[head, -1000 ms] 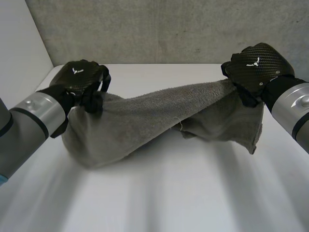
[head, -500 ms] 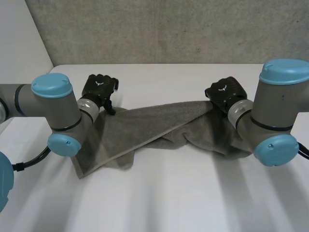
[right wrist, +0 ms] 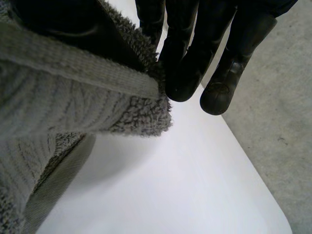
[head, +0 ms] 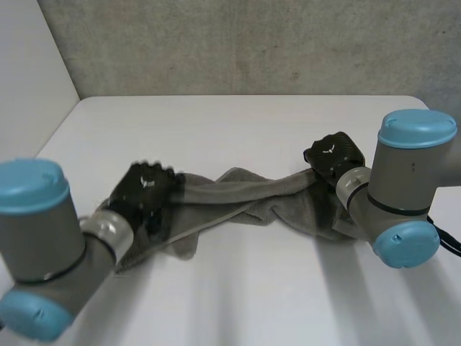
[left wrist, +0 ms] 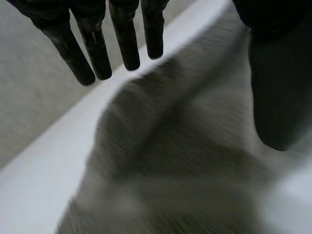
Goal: Fold the towel.
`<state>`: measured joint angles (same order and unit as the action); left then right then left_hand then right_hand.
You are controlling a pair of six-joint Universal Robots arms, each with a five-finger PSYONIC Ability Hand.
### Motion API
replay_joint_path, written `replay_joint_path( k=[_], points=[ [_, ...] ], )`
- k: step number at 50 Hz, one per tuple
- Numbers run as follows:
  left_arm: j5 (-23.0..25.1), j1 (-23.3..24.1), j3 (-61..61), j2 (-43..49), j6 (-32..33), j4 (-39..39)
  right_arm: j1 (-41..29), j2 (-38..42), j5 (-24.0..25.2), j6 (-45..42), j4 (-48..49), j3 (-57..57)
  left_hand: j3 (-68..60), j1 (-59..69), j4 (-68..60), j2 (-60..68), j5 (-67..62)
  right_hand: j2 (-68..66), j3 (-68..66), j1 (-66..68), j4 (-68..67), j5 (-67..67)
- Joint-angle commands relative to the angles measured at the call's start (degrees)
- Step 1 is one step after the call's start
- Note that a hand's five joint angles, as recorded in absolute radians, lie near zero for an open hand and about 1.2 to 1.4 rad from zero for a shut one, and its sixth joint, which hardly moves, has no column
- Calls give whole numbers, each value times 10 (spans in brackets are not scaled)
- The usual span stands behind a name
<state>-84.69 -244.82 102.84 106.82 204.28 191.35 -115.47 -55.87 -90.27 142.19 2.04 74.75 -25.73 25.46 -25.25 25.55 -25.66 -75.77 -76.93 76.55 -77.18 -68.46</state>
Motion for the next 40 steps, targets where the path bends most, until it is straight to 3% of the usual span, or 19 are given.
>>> replay_joint_path(
  k=[1, 7, 20, 40],
  points=[
    [-5, 0, 66, -13, 1, 0, 0, 0, 4, 0, -1, 6, -33, 36, -38, 35, 66, -42, -31, 35, -28, -15],
    [-5, -6, 85, -11, 1, 1, -3, 1, 5, 0, -1, 14, -129, 132, -134, 131, -30, -42, -31, 35, -28, -15],
    [-4, -46, 59, 39, 2, 17, -6, 5, 10, 0, -2, 15, -30, 33, -35, 32, 69, -42, -31, 35, -28, -15],
    [-4, -53, -7, 106, 2, 22, -10, 3, 10, 0, -1, 22, -59, 61, -63, 60, 41, -42, -31, 35, -28, -15]
  ],
)
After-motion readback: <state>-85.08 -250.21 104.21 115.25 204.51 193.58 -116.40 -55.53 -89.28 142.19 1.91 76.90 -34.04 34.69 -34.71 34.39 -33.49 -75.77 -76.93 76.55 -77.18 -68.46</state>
